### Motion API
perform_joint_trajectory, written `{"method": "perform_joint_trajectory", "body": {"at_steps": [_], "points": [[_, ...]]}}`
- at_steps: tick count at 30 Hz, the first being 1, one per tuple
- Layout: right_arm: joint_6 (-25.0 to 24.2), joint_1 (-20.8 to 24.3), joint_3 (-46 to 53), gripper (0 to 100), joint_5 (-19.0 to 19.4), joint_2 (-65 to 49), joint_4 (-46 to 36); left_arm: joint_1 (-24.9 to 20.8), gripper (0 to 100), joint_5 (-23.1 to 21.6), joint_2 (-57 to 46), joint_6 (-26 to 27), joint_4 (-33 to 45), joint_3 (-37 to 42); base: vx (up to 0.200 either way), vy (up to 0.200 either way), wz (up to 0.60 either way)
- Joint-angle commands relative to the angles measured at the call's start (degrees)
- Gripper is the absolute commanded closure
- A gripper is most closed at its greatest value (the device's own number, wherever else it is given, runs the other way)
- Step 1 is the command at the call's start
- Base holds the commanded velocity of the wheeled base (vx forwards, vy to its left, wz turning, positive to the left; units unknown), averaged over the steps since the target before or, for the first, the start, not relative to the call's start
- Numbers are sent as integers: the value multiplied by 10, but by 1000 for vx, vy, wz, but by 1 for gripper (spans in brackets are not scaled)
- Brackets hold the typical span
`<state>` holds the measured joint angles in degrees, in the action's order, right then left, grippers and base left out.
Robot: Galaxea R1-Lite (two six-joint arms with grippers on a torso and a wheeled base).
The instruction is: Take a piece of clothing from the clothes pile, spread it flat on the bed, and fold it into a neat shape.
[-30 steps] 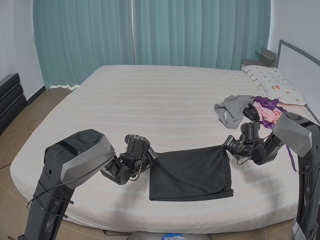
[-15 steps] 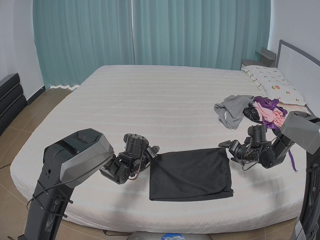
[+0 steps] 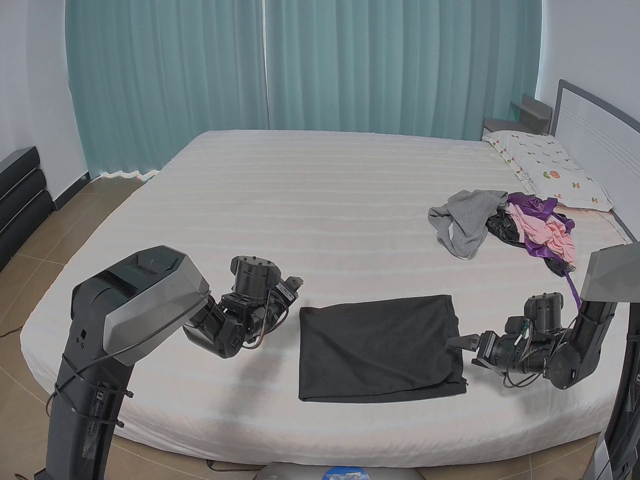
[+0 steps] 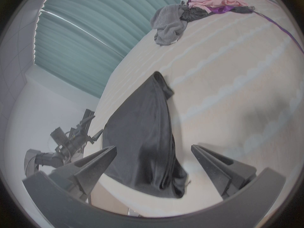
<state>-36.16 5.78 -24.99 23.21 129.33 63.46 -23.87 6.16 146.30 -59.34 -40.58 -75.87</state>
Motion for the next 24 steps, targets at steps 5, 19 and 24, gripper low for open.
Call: {"method": "perform_joint_trajectory", "body": {"at_steps": [5, 19, 24], "points": [[10, -17, 74, 0, 25, 8, 47, 10, 0, -2, -13, -8, -2, 7, 0, 0, 0], [6, -7, 70, 100, 25, 16, 50, 10, 0, -2, -10, -8, -2, 5, 0, 0, 0], [6, -7, 72, 100, 26, 15, 50, 10, 0, -2, -10, -8, -2, 5, 0, 0, 0]]}}
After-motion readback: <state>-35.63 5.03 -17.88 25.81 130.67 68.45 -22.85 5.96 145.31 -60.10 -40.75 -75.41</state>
